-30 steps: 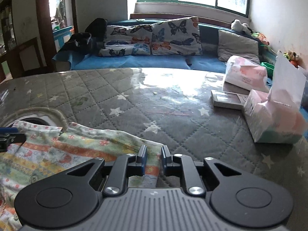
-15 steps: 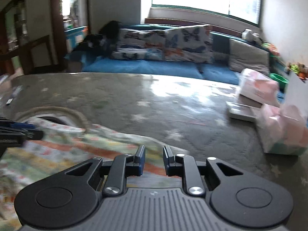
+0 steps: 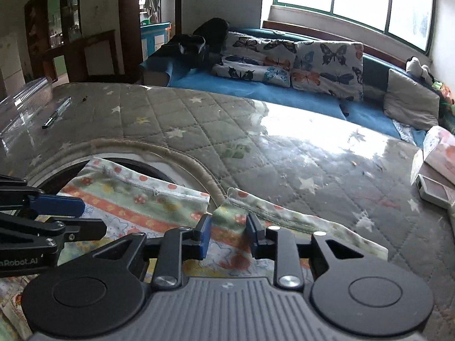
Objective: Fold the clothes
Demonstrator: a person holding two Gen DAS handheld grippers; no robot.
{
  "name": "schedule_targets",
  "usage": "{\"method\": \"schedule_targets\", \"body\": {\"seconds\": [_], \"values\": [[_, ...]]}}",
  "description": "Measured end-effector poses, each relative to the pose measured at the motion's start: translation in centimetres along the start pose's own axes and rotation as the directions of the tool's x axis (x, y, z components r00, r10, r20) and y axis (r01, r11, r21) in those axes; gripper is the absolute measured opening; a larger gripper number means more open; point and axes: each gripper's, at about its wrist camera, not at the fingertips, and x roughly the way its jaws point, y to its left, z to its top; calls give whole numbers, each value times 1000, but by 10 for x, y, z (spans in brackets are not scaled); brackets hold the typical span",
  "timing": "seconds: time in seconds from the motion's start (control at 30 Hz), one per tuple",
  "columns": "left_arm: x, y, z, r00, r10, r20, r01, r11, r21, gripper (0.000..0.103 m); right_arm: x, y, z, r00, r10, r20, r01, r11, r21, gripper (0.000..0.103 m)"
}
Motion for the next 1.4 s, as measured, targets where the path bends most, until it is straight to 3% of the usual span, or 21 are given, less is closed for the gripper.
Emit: {"method": "schedule_targets", "body": {"seconds": [0.13, 0.17, 0.47, 0.7, 0.8, 0.97, 1.07, 1.2, 1.4], "values": [[-1, 0, -1, 1000, -4, 5, 4, 1000, -3, 42, 2, 5, 0, 999, -36, 4, 37, 999, -39, 10], [-1, 0, -1, 1000, -5, 5, 5, 1000, -7, 42, 0, 5, 1, 999, -31, 9, 31, 999, -35, 1], [-3, 4, -1, 1000, -4, 6, 4, 1000, -23, 42, -14, 6, 8, 997, -4, 71, 4, 1000, -5, 0], [-4, 5, -2, 1000, 5, 3, -5, 1000, -24, 42, 8, 10, 6, 1000, 22, 21, -21, 1000, -21, 1], [-8, 5, -4, 1000, 12, -1, -12, 1000, -20, 42, 3, 5, 6, 999, 34, 15, -34, 999, 1, 7], [-25, 3, -12, 1000, -3, 8, 3, 1000, 2, 42, -27, 6, -3, 997, 76, -7, -76, 997, -29, 10], [-37, 0, -26, 1000, -20, 4, 20, 1000, 24, 42, -52, 16, -21, 993, 107, -39, -110, 990, -86, 17], [-53, -4, -48, 999, -33, -14, 33, 998, 51, 43, -82, 28, -53, 987, 143, -74, -152, 979, -137, 18], [-78, -13, -76, 1000, -30, 5, 30, 995, 94, 44, -124, 28, -97, 987, 140, -75, -149, 981, -126, 24]]}}
